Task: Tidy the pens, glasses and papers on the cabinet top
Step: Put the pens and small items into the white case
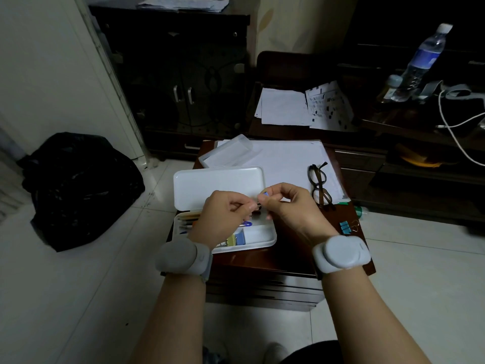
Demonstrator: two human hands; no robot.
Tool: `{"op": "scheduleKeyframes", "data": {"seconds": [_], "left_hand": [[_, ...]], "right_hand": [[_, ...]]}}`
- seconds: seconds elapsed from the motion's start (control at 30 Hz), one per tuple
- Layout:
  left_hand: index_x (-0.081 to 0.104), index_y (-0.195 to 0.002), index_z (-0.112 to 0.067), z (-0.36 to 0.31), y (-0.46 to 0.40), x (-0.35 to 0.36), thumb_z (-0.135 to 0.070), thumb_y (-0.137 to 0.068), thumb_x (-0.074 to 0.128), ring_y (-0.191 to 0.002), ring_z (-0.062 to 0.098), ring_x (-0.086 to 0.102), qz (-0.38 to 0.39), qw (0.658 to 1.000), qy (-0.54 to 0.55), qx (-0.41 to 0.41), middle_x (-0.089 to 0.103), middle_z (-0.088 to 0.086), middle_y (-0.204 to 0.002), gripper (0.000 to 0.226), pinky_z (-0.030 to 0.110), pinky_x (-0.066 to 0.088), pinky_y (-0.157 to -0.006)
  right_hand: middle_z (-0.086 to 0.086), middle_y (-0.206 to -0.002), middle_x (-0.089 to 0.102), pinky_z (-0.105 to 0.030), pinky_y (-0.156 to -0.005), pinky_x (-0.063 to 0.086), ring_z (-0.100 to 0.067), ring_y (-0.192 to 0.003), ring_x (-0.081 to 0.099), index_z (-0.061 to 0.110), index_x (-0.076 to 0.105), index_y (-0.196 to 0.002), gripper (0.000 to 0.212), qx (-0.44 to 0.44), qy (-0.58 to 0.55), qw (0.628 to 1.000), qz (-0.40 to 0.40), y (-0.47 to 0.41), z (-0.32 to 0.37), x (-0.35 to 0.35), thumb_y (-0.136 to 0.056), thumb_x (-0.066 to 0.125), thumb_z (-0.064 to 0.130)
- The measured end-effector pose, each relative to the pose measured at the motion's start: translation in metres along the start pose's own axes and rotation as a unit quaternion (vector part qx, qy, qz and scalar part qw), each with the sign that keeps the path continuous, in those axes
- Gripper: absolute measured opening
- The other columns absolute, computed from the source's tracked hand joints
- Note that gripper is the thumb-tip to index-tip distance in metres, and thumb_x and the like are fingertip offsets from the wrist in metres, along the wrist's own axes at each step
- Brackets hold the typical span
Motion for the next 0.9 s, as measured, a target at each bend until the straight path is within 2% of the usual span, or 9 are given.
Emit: {"op": "scheduleKeyframes", "data": {"seconds": [0.1, 0.2, 0.33, 0.43, 0.5, 0.6, 0.73, 0.83, 0.9], "left_hand": [[0.074, -0.084, -0.009, 0.000, 0.001, -0.001, -0.008, -0.087, 0.062, -0.065, 0.019, 0.062, -0.021, 0.999, -0.045, 0.005, 0.068, 0.010, -0.069, 0.011, 0.030, 0.053, -0.072], [0.074, -0.084, -0.008, 0.002, 0.000, -0.005, -0.009, -0.087, 0.062, -0.069, 0.022, 0.063, -0.025, 0.998, -0.066, 0.008, 0.068, 0.009, -0.070, 0.012, 0.034, 0.053, -0.075], [0.074, -0.089, -0.006, 0.006, -0.001, -0.017, -0.013, -0.087, 0.063, -0.075, 0.018, 0.065, -0.091, 0.992, -0.083, 0.010, 0.072, 0.006, -0.082, 0.014, 0.024, 0.052, -0.074], [0.074, -0.084, -0.005, 0.007, 0.000, -0.024, -0.022, -0.086, 0.066, -0.062, 0.013, 0.062, -0.139, 0.987, -0.075, 0.000, 0.071, 0.005, -0.074, 0.019, 0.010, 0.046, -0.061], [0.074, -0.083, -0.005, 0.010, 0.000, -0.023, -0.025, -0.086, 0.066, -0.057, 0.013, 0.063, -0.098, 0.993, -0.060, -0.010, 0.070, 0.008, -0.070, 0.022, 0.014, 0.049, -0.059], [0.073, -0.087, -0.002, 0.012, 0.001, -0.017, -0.017, -0.088, 0.063, -0.045, 0.002, 0.057, -0.041, 0.998, -0.035, -0.030, 0.066, 0.008, -0.064, 0.018, 0.010, 0.044, -0.048], [0.072, -0.085, -0.002, 0.013, -0.001, -0.020, -0.009, -0.090, 0.058, -0.040, -0.001, 0.053, -0.064, 0.997, -0.035, -0.029, 0.060, 0.000, -0.056, 0.016, 0.007, 0.044, -0.048], [0.072, -0.087, 0.001, 0.014, -0.001, -0.020, -0.008, -0.090, 0.058, -0.041, -0.003, 0.053, -0.066, 0.997, -0.040, -0.028, 0.059, -0.001, -0.056, 0.017, 0.006, 0.042, -0.047], [0.072, -0.085, 0.001, 0.013, -0.001, -0.021, -0.011, -0.090, 0.059, -0.045, 0.000, 0.056, -0.073, 0.996, -0.047, -0.027, 0.062, 0.002, -0.057, 0.018, 0.010, 0.047, -0.051]], "right_hand": [[-0.007, -0.063, 0.045, -0.021, -0.052, 0.047, -0.016, -0.054, 0.047, 0.011, 0.060, -0.081, 0.010, -0.015, 0.071, 0.997, 0.008, -0.001, -0.001, 0.005, -0.082, 0.070, 0.009], [-0.007, -0.064, 0.048, -0.026, -0.054, 0.043, -0.018, -0.055, 0.045, 0.010, 0.063, -0.088, 0.008, -0.017, 0.108, 0.994, 0.029, -0.003, -0.002, 0.007, -0.083, 0.069, 0.010], [-0.010, -0.064, 0.058, -0.019, -0.049, 0.043, -0.012, -0.046, 0.046, 0.008, 0.065, -0.083, 0.005, 0.022, 0.074, 0.996, 0.040, -0.002, -0.007, 0.014, -0.082, 0.070, 0.006], [-0.013, -0.065, 0.061, -0.016, -0.048, 0.049, -0.009, -0.043, 0.054, 0.003, 0.065, -0.084, 0.008, 0.062, 0.018, 0.997, 0.050, -0.001, -0.010, 0.026, -0.079, 0.072, 0.003], [-0.017, -0.071, 0.063, -0.016, -0.048, 0.050, -0.011, -0.047, 0.056, -0.002, 0.065, -0.088, 0.013, 0.086, -0.009, 0.995, 0.039, -0.003, -0.012, 0.030, -0.078, 0.073, 0.003], [-0.015, -0.072, 0.065, -0.015, -0.047, 0.049, -0.011, -0.049, 0.056, -0.011, 0.065, -0.096, 0.023, 0.111, -0.044, 0.993, 0.014, -0.005, -0.015, 0.029, -0.079, 0.072, 0.003], [-0.011, -0.072, 0.066, -0.013, -0.051, 0.050, -0.008, -0.051, 0.058, -0.009, 0.067, -0.100, 0.024, 0.128, -0.072, 0.989, 0.035, -0.005, -0.016, 0.028, -0.081, 0.070, 0.006], [-0.012, -0.076, 0.066, -0.012, -0.052, 0.051, -0.007, -0.053, 0.059, -0.008, 0.067, -0.103, 0.025, 0.143, -0.077, 0.985, 0.051, -0.005, -0.018, 0.030, -0.083, 0.069, 0.008], [-0.012, -0.074, 0.066, -0.013, -0.052, 0.051, -0.008, -0.052, 0.060, -0.008, 0.066, -0.101, 0.025, 0.140, -0.061, 0.987, 0.046, -0.005, -0.018, 0.030, -0.084, 0.068, 0.009]]}}
Point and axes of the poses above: each hand's wrist, its own y-axis away from the middle knuckle, its own x-axis out of the palm, z = x × y, the point moved 4 cm from there along -y, towards the middle knuckle
